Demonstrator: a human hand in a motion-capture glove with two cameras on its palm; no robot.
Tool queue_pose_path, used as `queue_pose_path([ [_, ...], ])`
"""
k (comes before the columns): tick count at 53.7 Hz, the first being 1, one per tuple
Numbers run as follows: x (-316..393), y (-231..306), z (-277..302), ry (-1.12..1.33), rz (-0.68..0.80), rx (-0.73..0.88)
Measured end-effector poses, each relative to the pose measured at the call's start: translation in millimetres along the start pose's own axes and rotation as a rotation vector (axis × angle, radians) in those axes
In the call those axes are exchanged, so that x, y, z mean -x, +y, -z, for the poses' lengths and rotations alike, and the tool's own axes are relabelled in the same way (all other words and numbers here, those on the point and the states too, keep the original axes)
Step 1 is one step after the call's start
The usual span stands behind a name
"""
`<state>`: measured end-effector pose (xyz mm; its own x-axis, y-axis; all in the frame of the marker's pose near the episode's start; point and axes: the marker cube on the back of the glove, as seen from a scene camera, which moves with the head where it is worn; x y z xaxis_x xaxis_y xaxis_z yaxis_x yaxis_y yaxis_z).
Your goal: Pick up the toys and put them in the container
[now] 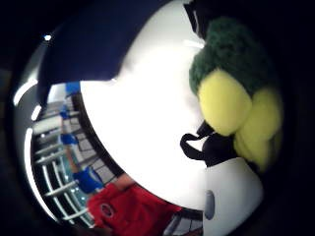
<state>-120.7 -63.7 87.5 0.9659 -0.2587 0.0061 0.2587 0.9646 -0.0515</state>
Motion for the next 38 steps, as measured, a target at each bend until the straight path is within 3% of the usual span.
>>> queue_pose_path([
  [9,-18.1,3.4,15.3,-0.020,-0.003,-0.033],
  [18,-17.1,4.7,77.2,0.000,-0.015,-0.134],
  [26,15.4,-35.9,149.3,0.109,0.122,-0.231],
  [30,29.6,-64.7,179.6,0.149,0.113,-0.239],
  [38,78.7,-108.1,218.6,0.080,0.194,-0.222],
])
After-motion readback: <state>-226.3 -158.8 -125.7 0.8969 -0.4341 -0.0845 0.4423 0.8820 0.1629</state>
